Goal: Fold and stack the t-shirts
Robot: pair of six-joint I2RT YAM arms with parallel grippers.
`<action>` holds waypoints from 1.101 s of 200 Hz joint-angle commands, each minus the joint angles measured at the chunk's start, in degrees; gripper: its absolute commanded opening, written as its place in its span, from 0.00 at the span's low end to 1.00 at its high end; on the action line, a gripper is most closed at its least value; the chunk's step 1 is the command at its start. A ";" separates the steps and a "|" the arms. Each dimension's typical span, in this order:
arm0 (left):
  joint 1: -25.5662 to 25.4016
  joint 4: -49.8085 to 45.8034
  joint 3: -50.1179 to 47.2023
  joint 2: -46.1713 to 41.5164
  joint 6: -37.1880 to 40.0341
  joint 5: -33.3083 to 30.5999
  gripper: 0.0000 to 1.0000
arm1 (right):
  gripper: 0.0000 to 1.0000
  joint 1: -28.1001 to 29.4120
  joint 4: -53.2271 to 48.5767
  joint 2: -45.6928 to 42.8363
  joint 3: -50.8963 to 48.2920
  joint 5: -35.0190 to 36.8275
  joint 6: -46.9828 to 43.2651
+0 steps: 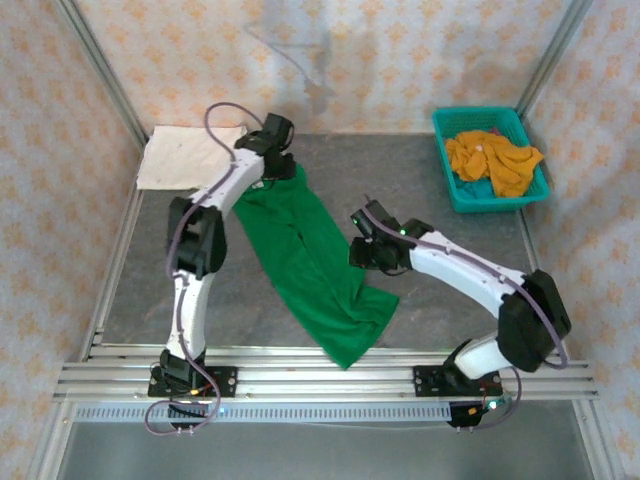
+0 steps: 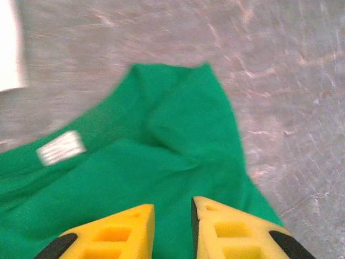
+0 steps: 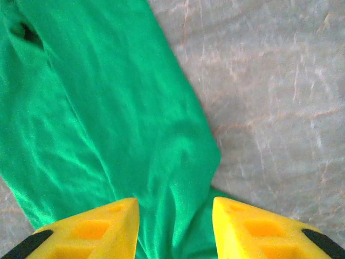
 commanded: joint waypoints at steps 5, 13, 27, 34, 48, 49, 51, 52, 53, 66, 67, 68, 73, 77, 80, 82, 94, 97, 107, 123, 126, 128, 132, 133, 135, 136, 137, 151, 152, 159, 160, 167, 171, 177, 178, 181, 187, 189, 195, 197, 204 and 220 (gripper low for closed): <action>0.77 8.07 -17.35 -13.89 -7.70 -5.30 0.25 | 0.40 -1.67 1.18 9.34 8.84 3.84 -4.06; 0.81 9.36 -22.27 -15.92 -9.64 -5.98 0.24 | 0.40 -2.58 2.45 12.17 11.38 2.72 -4.34; 0.83 10.90 -28.28 -18.92 -11.20 -6.34 0.24 | 0.38 -4.36 2.98 17.05 16.35 -0.33 -4.54; 0.86 10.90 -29.75 -18.65 -11.65 -6.67 0.23 | 0.37 -5.10 2.87 18.98 18.85 -1.55 -4.63; 1.04 9.82 -29.67 -15.91 -11.99 -5.96 0.21 | 0.37 -6.09 3.79 20.91 21.61 -2.51 -5.01; 1.02 9.72 -29.56 -15.35 -11.99 -5.88 0.21 | 0.37 -6.17 3.81 20.98 21.80 -2.49 -5.04; 1.01 9.47 -29.32 -14.49 -11.99 -5.81 0.21 | 0.37 -6.29 3.89 21.07 22.11 -2.54 -5.07; 1.01 9.37 -29.16 -14.20 -11.95 -5.76 0.20 | 0.37 -6.35 3.95 21.11 22.23 -2.55 -5.07; 1.01 9.27 -29.04 -13.93 -11.97 -5.73 0.20 | 0.37 -6.43 4.02 21.16 22.37 -2.55 -5.07; 1.15 8.56 -26.86 -10.06 -12.14 -4.89 0.19 | 0.37 -7.13 4.43 21.16 23.52 -2.74 -5.25; 1.12 8.52 -26.66 -9.92 -12.15 -4.81 0.19 | 0.37 -7.22 4.44 21.11 23.54 -2.78 -5.25; 1.11 8.41 -26.43 -9.54 -12.16 -4.73 0.19 | 0.37 -7.26 4.44 21.08 23.56 -2.71 -5.25; 1.10 8.09 -25.37 -8.07 -12.10 -4.18 0.18 | 0.37 -7.58 4.60 20.77 23.70 -2.60 -5.25; 1.06 8.19 -24.63 -7.05 -12.14 -3.65 0.18 | 0.37 -7.84 4.79 20.37 23.58 -2.45 -5.08; 0.96 8.34 -24.15 -6.39 -12.08 -3.34 0.18 | 0.37 -8.01 4.94 20.06 23.44 -2.27 -5.08; 0.93 8.44 -23.82 -5.90 -13.38 -3.16 0.18 | 0.37 -8.18 5.03 19.79 23.32 -2.16 -5.01; 0.76 9.00 -21.94 -3.22 -14.50 -2.16 0.18 | 0.37 -9.06 6.00 17.98 21.77 -1.87 -4.47; 0.66 8.93 -21.17 -2.52 -14.79 -2.08 0.18 | 0.37 -9.31 6.39 17.45 21.20 -1.81 -4.34; 0.46 7.69 -18.55 -0.01 -15.41 -2.44 0.18 | 0.38 -10.13 7.50 15.40 19.19 -1.60 -3.72; -0.15 5.78 -14.00 4.11 -15.29 -2.67 0.17 | 0.38 -11.31 9.59 11.74 15.47 -0.33 -2.85; -0.34 5.52 -13.06 4.90 -15.06 -2.49 0.17 | 0.38 -11.51 10.01 11.01 14.81 0.01 -2.73; -0.45 5.36 -12.65 5.47 -14.94 -2.33 0.17 | 0.38 -11.62 10.28 10.54 14.37 0.19 -2.64; -0.66 4.94 -10.93 6.55 -14.64 -2.00 0.17 | 0.38 -11.88 10.83 9.67 13.45 0.61 -2.52; -0.75 4.86 -10.57 6.82 -14.59 -1.92 0.17 | 0.38 -11.92 10.98 9.47 13.19 0.70 -2.48; -0.93 4.69 -9.83 7.36 -14.49 -1.86 0.17 | 0.38 -11.99 11.31 9.12 12.93 0.87 -2.38; -0.97 4.61 -9.49 7.66 -14.47 -1.76 0.17 | 0.38 -12.06 11.44 8.89 12.67 0.96 -2.37; -1.04 4.48 -9.09 7.95 -14.38 -1.71 0.17 | 0.38 -12.09 11.59 8.64 12.45 1.09 -2.31; -2.04 3.44 -3.06 12.43 -13.40 -0.75 0.17 | 0.38 -12.60 14.02 6.10 9.28 2.88 -1.93; -2.05 3.36 -2.54 12.80 -13.31 -0.59 0.17 | 0.38 -12.63 14.29 5.93 9.04 3.02 -1.92; -2.61 2.48 1.62 15.63 -12.83 0.78 0.17 | 0.38 -12.87 15.53 5.02 7.66 3.41 -1.59; -2.65 2.31 2.30 16.06 -12.81 0.97 0.17 | 0.38 -12.94 15.66 4.91 7.49 3.42 -1.58; -3.27 0.64 7.64 19.24 -11.99 2.24 0.16 | 0.38 -13.33 16.67 4.18 6.40 3.43 -1.11; -3.61 -0.52 11.09 21.23 -10.64 2.84 0.16 | 0.38 -13.52 17.29 3.86 5.77 3.28 -0.89; -4.33 -2.30 16.99 24.19 -9.22 3.72 0.16 | 0.38 -13.78 18.20 3.35 4.84 3.24 -0.48; -4.43 -2.58 17.99 24.83 -8.98 3.88 0.16 | 0.38 -13.84 18.40 3.23 4.67 3.28 -0.45; -4.76 -3.44 21.10 26.50 -8.19 4.36 0.17 | 0.38 -13.85 18.95 3.00 4.21 3.39 -0.20; -5.49 -5.62 27.70 29.78 -7.11 5.11 0.17 | 0.38 -13.97 20.00 2.62 3.31 3.60 0.27; -5.67 -6.43 29.95 30.89 -6.84 5.39 0.17 | 0.38 -13.93 20.27 2.49 3.03 3.66 0.35; -6.16 -8.53 36.70 33.75 -6.24 6.73 0.17 | 0.38 -13.98 20.82 2.26 2.67 3.65 0.60; -6.30 -8.98 38.79 34.89 -6.07 7.45 0.17 | 0.38 -14.00 20.87 2.29 2.65 3.63 0.56; -6.69 -9.51 44.77 37.48 -5.47 10.62 0.17 | 0.38 -14.00 20.82 2.39 2.70 3.54 0.68; -7.46 -5.33 46.84 37.20 -4.87 15.49 0.19 | 0.38 -13.95 20.87 2.81 2.81 3.36 0.73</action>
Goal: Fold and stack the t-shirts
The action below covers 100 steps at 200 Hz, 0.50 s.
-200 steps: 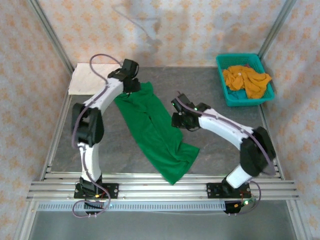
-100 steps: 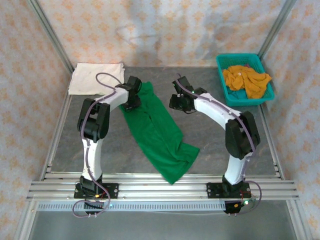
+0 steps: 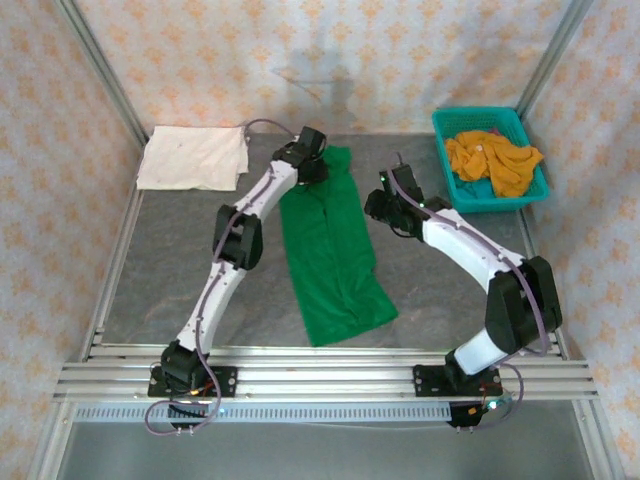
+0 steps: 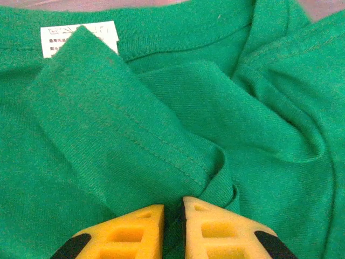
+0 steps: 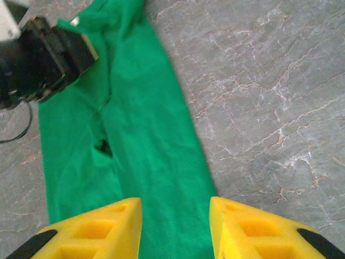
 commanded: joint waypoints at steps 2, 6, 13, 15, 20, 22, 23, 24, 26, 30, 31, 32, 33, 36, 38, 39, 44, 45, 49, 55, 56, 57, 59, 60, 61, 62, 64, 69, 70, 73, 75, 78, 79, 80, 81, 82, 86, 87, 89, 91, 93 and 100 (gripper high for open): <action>-1.93 -3.62 4.94 1.45 3.63 10.02 0.19 | 0.38 -0.13 3.15 -0.65 -0.28 1.85 1.36; -2.05 -2.43 3.77 0.38 3.81 10.58 0.19 | 0.38 -0.15 3.24 -0.54 -0.28 1.95 1.44; -2.21 -1.32 1.32 -1.86 4.23 10.61 0.20 | 0.38 -0.13 3.31 -0.34 -0.15 2.20 1.47; -2.24 -1.06 0.59 -2.56 4.35 10.53 0.20 | 0.38 -0.12 3.26 -0.21 -0.11 2.40 1.45; -2.16 -0.90 -1.25 -4.39 4.83 9.77 0.20 | 0.38 -0.20 3.33 -0.05 0.01 2.56 1.47; -2.10 -0.94 -1.90 -5.15 5.01 9.31 0.20 | 0.38 -0.18 3.33 0.08 0.06 2.65 1.52; -2.13 -1.00 -2.30 -5.53 5.10 9.02 0.20 | 0.38 -0.19 3.33 0.10 0.07 2.66 1.48; -2.06 -1.08 -2.59 -5.94 5.19 8.69 0.20 | 0.38 -0.16 3.38 0.12 0.07 2.67 1.47; -1.96 -1.31 -3.31 -6.75 5.30 7.95 0.20 | 0.38 -0.17 3.45 0.21 0.12 2.72 1.45; -1.79 -1.76 -4.84 -8.44 5.44 6.37 0.20 | 0.38 -0.15 3.65 0.45 0.16 2.76 1.38; -1.71 -1.81 -5.27 -8.93 5.44 5.92 0.20 | 0.39 -0.18 3.71 0.55 0.12 2.85 1.37; -1.68 -1.83 -5.74 -9.18 5.45 5.52 0.20 | 0.39 -0.19 3.79 0.56 0.14 2.85 1.37; -1.66 -1.84 -6.20 -9.78 5.49 5.14 0.20 | 0.39 -0.20 3.87 0.61 0.15 2.90 1.36; -1.45 -1.67 -7.79 -11.29 5.53 4.19 0.20 | 0.39 -0.21 4.00 0.89 0.15 2.94 1.35; -1.29 -1.39 -8.96 -12.32 5.54 3.63 0.20 | 0.39 -0.21 4.20 1.02 0.16 2.99 1.31; -1.20 -1.23 -9.61 -12.85 5.54 3.41 0.20 | 0.39 -0.21 4.21 1.10 0.16 3.01 1.29; -0.76 0.09 -13.04 -15.63 5.23 2.36 0.20 | 0.39 -0.21 4.50 1.58 0.24 2.96 1.20; -0.67 0.44 -13.80 -16.22 5.12 2.12 0.20 | 0.39 -0.21 4.58 1.69 0.29 2.95 1.19; -0.32 1.87 -16.97 -18.56 4.48 1.23 0.20 | 0.39 -0.20 4.69 2.23 0.52 2.88 1.11; 0.33 4.40 -21.90 -22.17 3.27 0.36 0.22 | 0.39 -0.21 4.82 3.02 0.87 2.81 0.89; 0.40 4.92 -22.76 -22.78 3.17 0.32 0.23 | 0.39 -0.16 4.86 3.15 0.91 2.79 0.86; 0.52 5.18 -23.63 -23.35 2.95 0.26 0.23 | 0.39 -0.18 4.89 3.31 0.98 2.78 0.80; 0.68 6.45 -25.34 -24.50 2.56 0.23 0.24 | 0.39 -0.20 5.00 3.60 1.02 2.77 0.74; 0.80 7.04 -26.15 -25.09 2.38 0.26 0.25 | 0.39 -0.16 5.09 3.75 1.08 2.77 0.70; 0.85 7.60 -27.00 -25.69 2.20 0.27 0.25 | 0.39 -0.18 5.18 3.92 1.15 2.81 0.72; 0.93 8.15 -27.81 -26.21 2.07 0.28 0.26 | 0.39 -0.19 5.27 4.04 1.18 2.75 0.65; 1.09 9.21 -29.42 -27.26 1.84 0.28 0.27 | 0.39 -0.20 5.44 4.36 1.32 2.70 0.61; 1.40 11.35 -32.99 -29.63 1.22 0.28 0.29 | 0.39 -0.28 5.66 5.23 1.66 2.81 0.34; 1.46 11.78 -33.62 -30.07 1.09 0.28 0.30 | 0.39 -0.29 5.68 5.40 1.74 2.79 0.28; 1.58 12.66 -35.33 -31.20 0.79 0.13 0.30 | 0.39 -0.29 5.68 5.92 2.05 2.77 0.18; 1.67 13.02 -36.26 -31.81 0.55 -0.04 0.31 | 0.39 -0.29 5.66 6.34 2.26 2.77 0.21; 1.79 13.23 -37.37 -32.50 0.18 -0.28 0.31 | 0.39 -0.37 5.58 6.90 2.59 2.65 0.06; 1.83 13.24 -37.66 -32.69 0.09 -0.31 0.31 | 0.39 -0.42 5.55 7.07 2.74 2.62 0.05; 1.90 13.21 -37.89 -32.88 0.05 -0.32 0.31 | 0.39 -0.45 5.54 7.25 2.86 2.56 0.05; 1.93 13.15 -38.14 -33.01 -0.02 -0.28 0.31 | 0.39 -0.46 5.54 7.42 3.00 2.53 0.00; 1.99 13.07 -38.35 -33.08 -0.05 -0.22 0.31 | 0.39 -0.46 5.49 7.64 3.08 2.47 -0.02; 2.09 12.62 -38.83 -33.39 -0.17 0.30 0.32 | 0.39 -0.60 5.44 8.25 3.58 2.22 0.03; 2.12 12.46 -38.92 -33.36 -0.13 0.47 0.32 | 0.39 -0.62 5.44 8.41 3.63 2.14 -0.01; 2.13 12.11 -39.03 -33.40 -0.14 0.81 0.32 | 0.39 -0.64 5.49 8.70 3.84 1.97 -0.04; 2.20 11.66 -38.97 -33.30 -0.08 1.21 0.32 | 0.39 -0.64 5.56 8.95 3.98 1.84 -0.04; 2.22 11.19 -38.84 -33.14 0.03 1.59 0.32 | 0.39 -0.65 5.60 9.21 4.19 1.77 0.02; 2.08 9.39 -38.34 -32.35 0.35 2.85 0.32 | 0.39 -0.73 6.00 9.80 4.58 1.38 -0.03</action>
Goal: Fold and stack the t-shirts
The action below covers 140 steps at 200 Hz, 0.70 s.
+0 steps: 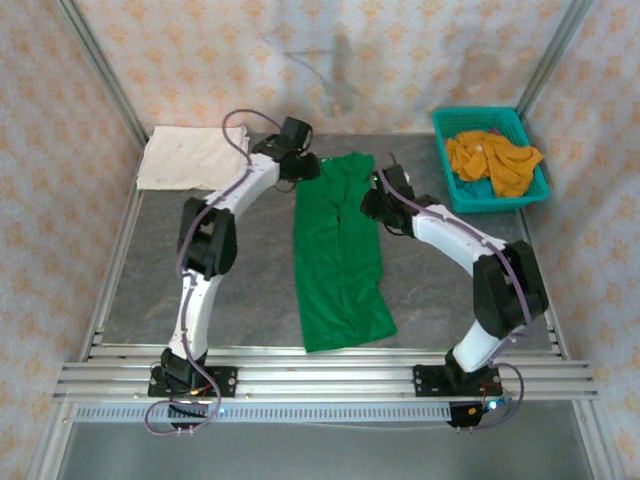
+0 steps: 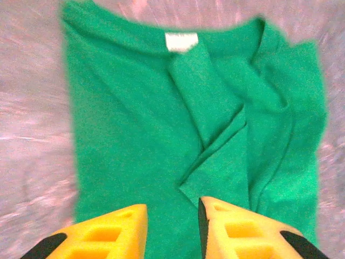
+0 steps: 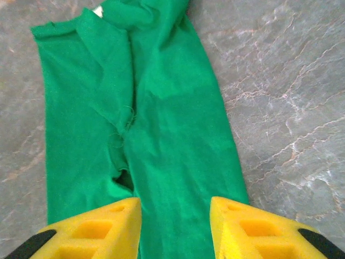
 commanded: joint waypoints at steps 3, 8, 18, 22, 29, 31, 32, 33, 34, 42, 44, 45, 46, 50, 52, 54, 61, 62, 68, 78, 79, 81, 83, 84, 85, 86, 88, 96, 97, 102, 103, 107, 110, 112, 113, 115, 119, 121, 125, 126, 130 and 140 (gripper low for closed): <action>0.48 1.76 -1.48 -0.75 -0.84 0.52 0.32 | 0.39 -0.65 1.79 2.76 3.00 0.15 -0.57; 0.30 0.82 -0.90 0.05 -0.53 1.47 0.32 | 0.39 -0.59 2.03 3.07 3.18 -0.03 -0.55; -0.42 -1.32 0.55 1.96 0.55 2.73 0.32 | 0.39 -0.64 2.49 3.35 3.36 -0.30 -0.45; -0.82 -2.24 1.25 2.68 0.86 2.61 0.32 | 0.39 -0.65 2.54 3.40 3.39 -0.27 -0.43; -1.48 -3.49 2.21 3.69 1.25 2.14 0.32 | 0.39 -0.64 2.60 3.35 3.40 -0.30 -0.37; -1.65 -3.66 2.35 3.92 1.29 2.04 0.32 | 0.39 -0.65 2.58 3.29 3.45 -0.30 -0.31; -1.74 -3.68 2.42 4.05 1.30 2.03 0.32 | 0.39 -0.60 2.61 3.27 3.41 -0.27 -0.30; -1.83 -3.70 2.45 4.15 1.30 2.02 0.32 | 0.39 -0.62 2.62 3.27 3.40 -0.25 -0.33; -1.92 -3.70 2.47 4.25 1.30 2.06 0.32 | 0.39 -0.59 2.62 3.22 3.39 -0.24 -0.35; -2.41 -3.41 2.57 4.86 1.15 2.59 0.34 | 0.39 -0.60 2.61 2.97 3.31 -0.25 -0.37; -2.54 -3.28 2.57 5.05 1.09 2.77 0.34 | 0.39 -0.64 2.62 2.90 3.30 -0.22 -0.31; -2.58 -3.19 2.57 5.09 1.07 2.88 0.34 | 0.39 -0.64 2.63 2.82 3.25 -0.23 -0.34; -2.64 -3.14 2.62 5.16 1.01 2.88 0.35 | 0.39 -0.64 2.63 2.78 3.23 -0.19 -0.31; -2.82 -2.89 2.72 5.49 0.81 2.97 0.35 | 0.39 -0.65 2.63 2.61 3.08 -0.15 -0.31; -2.91 -2.85 2.79 5.60 0.74 3.00 0.35 | 0.39 -0.60 2.63 2.46 3.04 -0.08 -0.31; -2.96 -2.77 2.89 5.76 0.70 3.05 0.35 | 0.39 -0.64 2.56 2.38 2.96 0.00 -0.34; -3.23 -2.87 3.48 6.39 0.63 2.99 0.36 | 0.39 -0.62 2.71 1.96 2.62 0.09 -0.28; -3.27 -2.94 3.64 6.51 0.62 2.94 0.36 | 0.39 -0.63 2.67 1.86 2.56 0.06 -0.32; -3.40 -3.57 4.60 7.24 0.52 2.95 0.36 | 0.39 -0.64 2.70 1.53 2.27 0.18 -0.30; -3.64 -4.57 6.31 8.68 0.65 2.98 0.37 | 0.39 -0.65 2.67 0.79 1.70 0.66 -0.39; -3.61 -4.71 6.50 8.84 0.62 3.02 0.37 | 0.39 -0.65 2.61 0.71 1.66 0.69 -0.43; -3.68 -4.95 6.92 9.18 0.67 3.06 0.37 | 0.39 -0.65 2.69 0.60 1.59 0.81 -0.50; -3.74 -5.23 7.31 9.53 0.69 3.06 0.38 | 0.39 -0.62 2.65 0.44 1.48 0.92 -0.54; -3.75 -5.35 7.53 9.71 0.78 3.07 0.38 | 0.39 -0.64 2.59 0.36 1.46 1.00 -0.54; -3.76 -5.50 7.69 9.88 0.78 3.07 0.38 | 0.39 -0.64 2.57 0.32 1.37 1.09 -0.50; -3.80 -5.66 7.94 10.10 0.78 3.07 0.38 | 0.39 -0.64 2.60 0.30 1.32 1.13 -0.57; -3.84 -5.93 8.46 10.49 0.84 3.13 0.39 | 0.39 -0.65 2.58 0.17 1.17 1.22 -0.62; -3.99 -7.81 10.67 12.27 1.12 3.16 0.40 | 0.39 -0.64 2.58 -0.21 0.86 1.56 -0.79; -4.01 -8.09 11.06 12.48 1.17 3.11 0.40 | 0.39 -0.64 2.61 -0.28 0.84 1.58 -0.76; -4.09 -9.42 12.65 13.63 1.32 3.02 0.40 | 0.39 -0.62 2.43 -0.40 0.68 1.76 -0.87; -4.10 -9.64 12.97 13.87 1.35 2.96 0.40 | 0.39 -0.64 2.40 -0.46 0.67 1.77 -0.88; -4.07 -10.49 13.92 14.67 1.47 2.85 0.40 | 0.39 -0.63 2.35 -0.63 0.54 1.87 -0.95; -4.11 -11.01 14.59 15.16 1.56 2.68 0.40 | 0.39 -0.64 2.32 -0.75 0.52 1.94 -0.98; -4.18 -11.20 14.94 15.51 1.57 2.49 0.40 | 0.39 -0.65 2.42 -0.82 0.44 1.89 -0.92; -4.19 -11.32 15.08 15.64 1.57 2.34 0.40 | 0.39 -0.65 2.44 -0.84 0.42 1.92 -0.91; -4.20 -11.66 15.39 15.96 1.57 2.12 0.40 | 0.39 -0.65 2.38 -0.93 0.40 1.91 -0.95; -4.19 -12.01 15.88 16.45 1.57 1.84 0.41 | 0.39 -0.62 2.44 -1.03 0.29 1.92 -0.99; -4.20 -12.16 16.03 16.65 1.57 1.79 0.41 | 0.39 -0.64 2.45 -1.08 0.30 1.84 -0.99; -4.19 -12.23 16.18 16.95 1.57 1.80 0.41 | 0.39 -0.57 2.43 -1.08 0.30 1.80 -0.94; -4.20 -12.19 16.23 16.98 1.57 1.82 0.41 | 0.39 -0.56 2.44 -1.11 0.30 1.79 -0.92; -4.20 -12.02 16.20 17.29 1.57 1.90 0.41 | 0.39 -0.64 2.39 -1.15 0.25 1.73 -0.90; -4.19 -11.18 15.94 17.61 1.48 2.42 0.40 | 0.39 -0.63 2.39 -1.19 0.30 1.77 -1.10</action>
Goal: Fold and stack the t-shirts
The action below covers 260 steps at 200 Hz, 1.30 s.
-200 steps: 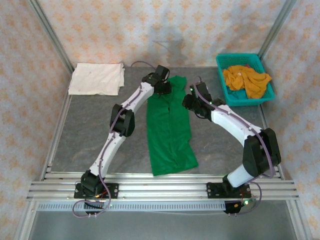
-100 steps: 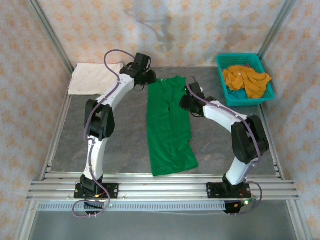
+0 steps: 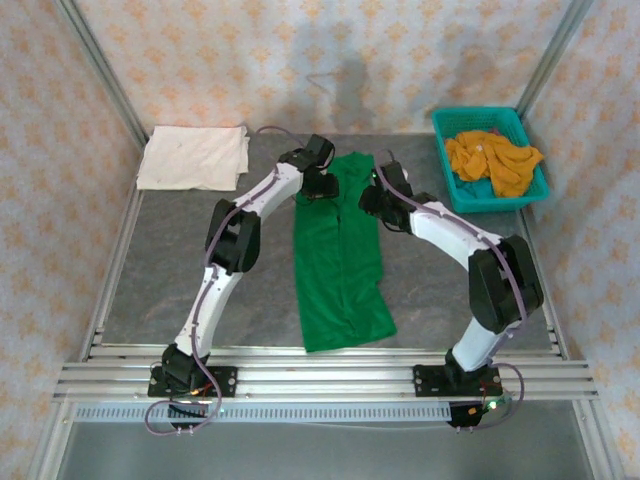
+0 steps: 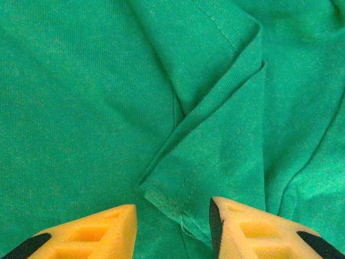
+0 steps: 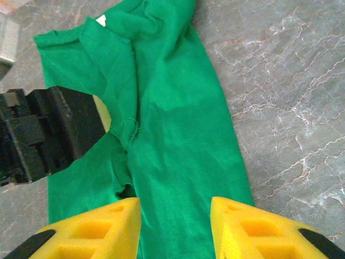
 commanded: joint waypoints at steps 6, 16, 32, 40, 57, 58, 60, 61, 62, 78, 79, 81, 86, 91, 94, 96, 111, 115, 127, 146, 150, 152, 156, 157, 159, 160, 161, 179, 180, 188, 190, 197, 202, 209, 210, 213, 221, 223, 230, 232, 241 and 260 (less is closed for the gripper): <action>0.44 -2.87 1.81 1.39 1.18 -0.35 0.35 | 0.39 -0.30 0.58 -2.05 -0.68 1.76 -0.91; 0.33 -2.45 1.79 1.40 1.02 -0.32 0.32 | 0.39 -0.30 0.17 -1.96 -0.42 1.78 -1.17; 0.24 -2.08 1.96 1.31 1.01 -0.85 0.22 | 0.39 -0.27 -0.07 -1.87 -0.22 1.78 -1.33; 0.23 -2.00 2.17 1.16 0.96 -1.09 0.21 | 0.39 -0.30 0.04 -1.83 -0.31 1.98 -1.32; 0.23 -2.19 3.29 0.91 1.04 -1.49 0.15 | 0.39 -0.25 -0.22 -1.53 -0.30 2.00 -1.46; 0.23 -2.22 3.33 0.89 1.04 -1.51 0.15 | 0.39 -0.27 -0.22 -1.53 -0.31 1.96 -1.47; 0.23 -2.25 3.43 0.88 1.04 -1.59 0.14 | 0.39 -0.25 -0.22 -1.41 -0.31 1.88 -1.47; 0.23 -2.25 3.53 0.83 1.09 -1.61 0.14 | 0.39 -0.27 -0.22 -1.42 -0.31 1.86 -1.47; 0.23 -2.30 3.63 0.81 1.07 -1.66 0.14 | 0.39 -0.28 -0.22 -1.38 -0.31 1.84 -1.43; 0.24 -2.76 5.13 0.53 1.04 -2.00 0.05 | 0.40 -0.27 -0.29 -1.18 -0.39 1.66 -1.37; 0.24 -2.77 5.17 0.53 1.00 -2.03 0.05 | 0.40 -0.29 -0.30 -1.18 -0.39 1.66 -1.29; 0.24 -2.83 5.38 0.46 0.97 -2.12 0.03 | 0.39 -0.27 -0.30 -1.17 -0.44 1.65 -1.27; 0.23 -3.03 5.82 0.31 1.00 -2.22 0.00 | 0.40 -0.27 -0.22 -1.12 -0.48 1.65 -1.25; 0.23 -3.13 6.18 0.09 0.92 -2.23 0.00 | 0.40 -0.30 -0.17 -1.04 -0.57 1.66 -1.29; 0.25 -3.14 6.31 -0.06 0.87 -2.23 0.00 | 0.40 -0.30 -0.13 -1.01 -0.57 1.65 -1.23; 0.26 -3.18 6.41 -0.13 0.85 -2.19 0.00 | 0.40 -0.30 -0.13 -1.00 -0.57 1.65 -1.24; 0.28 -3.00 6.45 -1.23 0.46 -1.87 0.00 | 0.40 -0.28 -0.35 -0.74 -0.41 1.82 -1.33; 0.25 -3.05 6.37 -1.59 0.28 -1.87 0.00 | 0.40 -0.28 -0.31 -0.68 -0.44 1.90 -1.36; 0.24 -2.79 5.30 -2.85 -0.07 -2.03 0.00 | 0.40 -0.25 -0.38 -0.58 -0.39 2.07 -1.34; 0.15 -2.23 1.78 -5.84 -0.71 -2.89 0.00 | 0.40 -0.30 -0.39 -0.29 -0.22 2.18 -1.47; 0.15 -1.90 0.66 -6.66 -0.99 -3.22 0.00 | 0.40 -0.30 -0.39 -0.21 -0.15 2.18 -1.38; 0.15 -1.77 0.12 -7.14 -1.11 -3.38 0.00 | 0.40 -0.30 -0.39 -0.14 -0.14 2.18 -1.45; 0.15 -1.15 -1.56 -8.10 -1.42 -3.54 0.00 | 0.40 -0.29 -0.41 -0.06 -0.08 2.22 -1.39; 0.15 -0.96 -1.95 -8.23 -1.51 -3.59 0.00 | 0.40 -0.29 -0.40 0.00 -0.06 2.29 -1.43; 0.17 -0.59 -2.79 -8.83 -1.68 -3.63 0.00 | 0.40 -0.30 -0.42 0.05 -0.05 2.27 -1.44; 0.20 -0.50 -3.23 -9.12 -1.77 -3.68 0.00 | 0.40 -0.30 -0.41 0.05 -0.05 2.27 -1.41; 0.17 -0.24 -3.66 -9.35 -1.86 -3.70 0.00 | 0.40 -0.30 -0.40 0.06 0.00 2.31 -1.44; -0.02 4.11 -11.94 -14.16 -3.63 -3.62 0.00 | 0.41 -0.38 -0.48 0.51 0.29 2.52 -1.37; -0.07 4.31 -12.37 -14.42 -3.71 -3.63 0.00 | 0.41 -0.34 -0.48 0.59 0.26 2.52 -1.38; -0.19 5.66 -15.30 -16.23 -4.36 -3.96 0.00 | 0.41 -0.38 -0.56 0.77 0.48 2.53 -1.40; -0.25 5.94 -15.98 -16.61 -4.57 -3.98 0.00 | 0.41 -0.36 -0.57 0.81 0.55 2.53 -1.37; -0.33 6.96 -18.14 -17.93 -4.95 -4.14 0.00 | 0.41 -0.35 -0.69 0.93 0.72 2.61 -1.40; -0.46 7.58 -19.46 -18.68 -5.24 -4.29 0.00 | 0.41 -0.36 -0.70 1.02 0.75 2.62 -1.42; -0.60 8.49 -21.33 -19.43 -5.29 -4.43 0.00 | 0.41 -0.38 -0.66 1.11 0.83 2.62 -1.40; -0.62 8.65 -21.55 -19.56 -5.29 -4.38 0.00 | 0.41 -0.34 -0.66 1.11 0.83 2.67 -1.44; -0.64 9.09 -22.26 -19.86 -5.36 -4.26 0.00 | 0.41 -0.37 -0.66 1.21 0.84 2.63 -1.39; -0.80 9.83 -23.74 -20.19 -7.18 -4.04 0.00 | 0.41 -0.34 -0.66 1.30 0.94 2.61 -1.47; -0.81 9.97 -24.02 -20.26 -7.27 -4.00 0.00 | 0.41 -0.37 -0.66 1.36 0.97 2.55 -1.43; -0.89 10.05 -24.73 -20.09 -7.81 -4.14 0.00 | 0.41 -0.36 -0.75 1.46 1.16 2.61 -1.42; -0.90 10.05 -24.99 -20.06 -8.00 -4.23 0.00 | 0.41 -0.38 -0.86 1.53 1.18 2.62 -1.39; -1.06 10.41 -26.09 -19.97 -8.31 -4.72 0.00 | 0.41 -0.37 -0.91 1.64 1.35 2.58 -1.39; -1.17 9.81 -27.07 -19.27 -8.54 -7.33 0.10 | 0.42 -0.35 -1.56 2.26 2.07 2.62 -1.59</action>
